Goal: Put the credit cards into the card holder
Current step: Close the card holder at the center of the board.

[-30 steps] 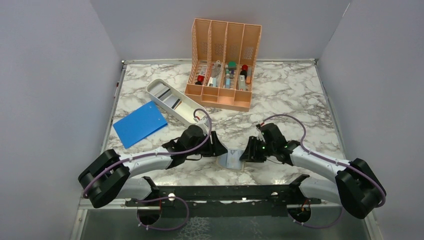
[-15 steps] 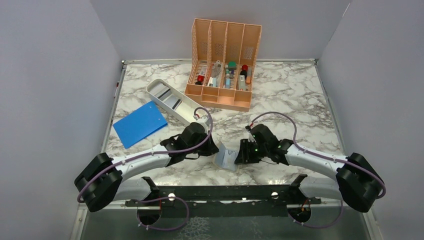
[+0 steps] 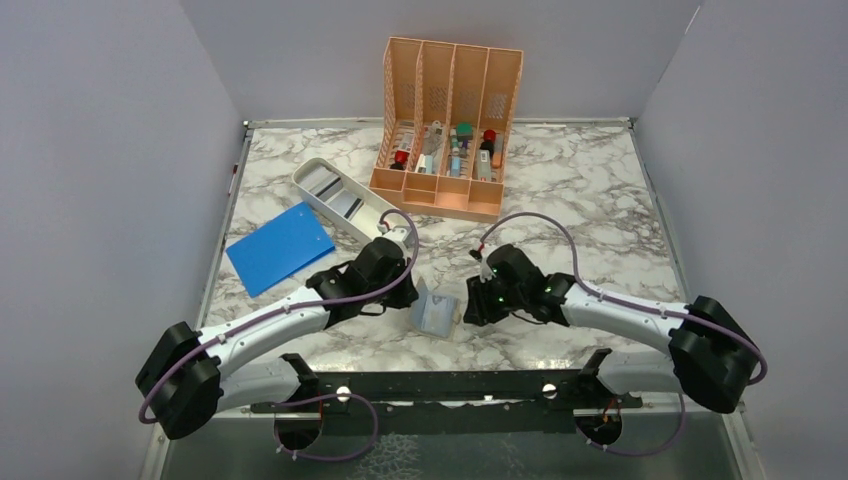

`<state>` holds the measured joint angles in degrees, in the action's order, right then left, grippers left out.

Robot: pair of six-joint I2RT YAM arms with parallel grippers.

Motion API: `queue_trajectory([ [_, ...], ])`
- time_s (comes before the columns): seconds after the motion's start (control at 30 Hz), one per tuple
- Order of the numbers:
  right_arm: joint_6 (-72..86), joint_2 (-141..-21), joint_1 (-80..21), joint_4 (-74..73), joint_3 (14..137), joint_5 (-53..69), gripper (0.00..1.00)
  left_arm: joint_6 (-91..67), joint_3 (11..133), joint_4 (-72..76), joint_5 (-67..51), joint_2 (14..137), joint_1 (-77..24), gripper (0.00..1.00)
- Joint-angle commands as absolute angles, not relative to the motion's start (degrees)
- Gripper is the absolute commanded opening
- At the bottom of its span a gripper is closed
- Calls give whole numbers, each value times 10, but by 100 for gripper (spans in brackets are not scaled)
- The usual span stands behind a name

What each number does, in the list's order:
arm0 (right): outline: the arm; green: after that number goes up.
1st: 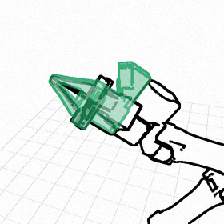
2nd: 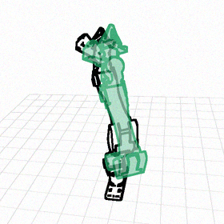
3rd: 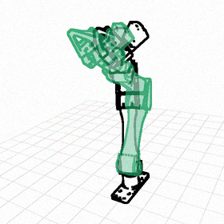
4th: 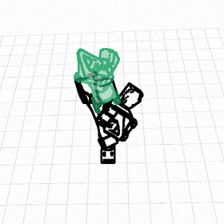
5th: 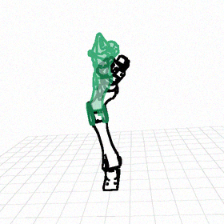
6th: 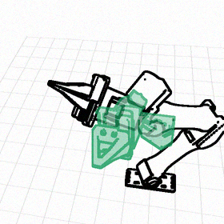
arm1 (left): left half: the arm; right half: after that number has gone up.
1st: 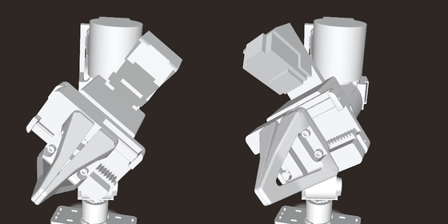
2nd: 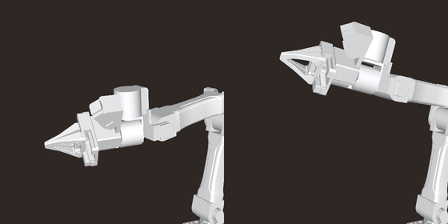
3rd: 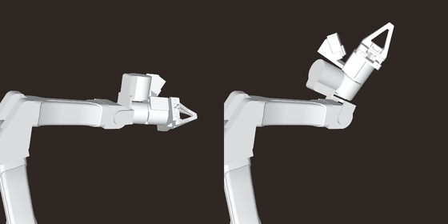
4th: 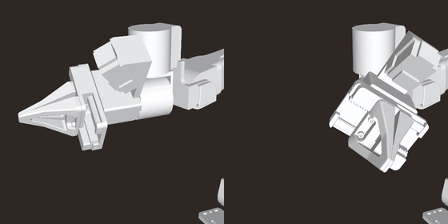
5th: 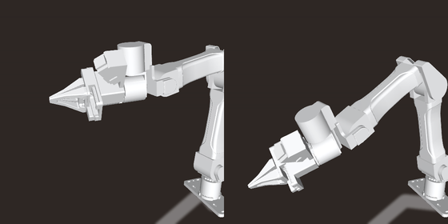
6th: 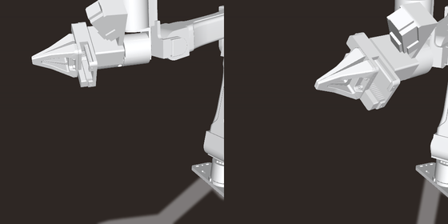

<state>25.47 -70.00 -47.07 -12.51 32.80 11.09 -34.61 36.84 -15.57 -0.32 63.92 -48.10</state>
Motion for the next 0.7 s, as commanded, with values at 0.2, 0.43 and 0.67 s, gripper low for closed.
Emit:
queue_trajectory([
  [0.2,177,-793,-517,-35,373,63,37,-311,378,-183,-34,636,-437,0],
  [0.43,163,-830,-540,-17,396,74,39,-307,376,-182,-41,636,-426,0],
  [0.67,145,-884,-549,-14,419,36,40,-310,376,-178,-45,636,-425,0],
])
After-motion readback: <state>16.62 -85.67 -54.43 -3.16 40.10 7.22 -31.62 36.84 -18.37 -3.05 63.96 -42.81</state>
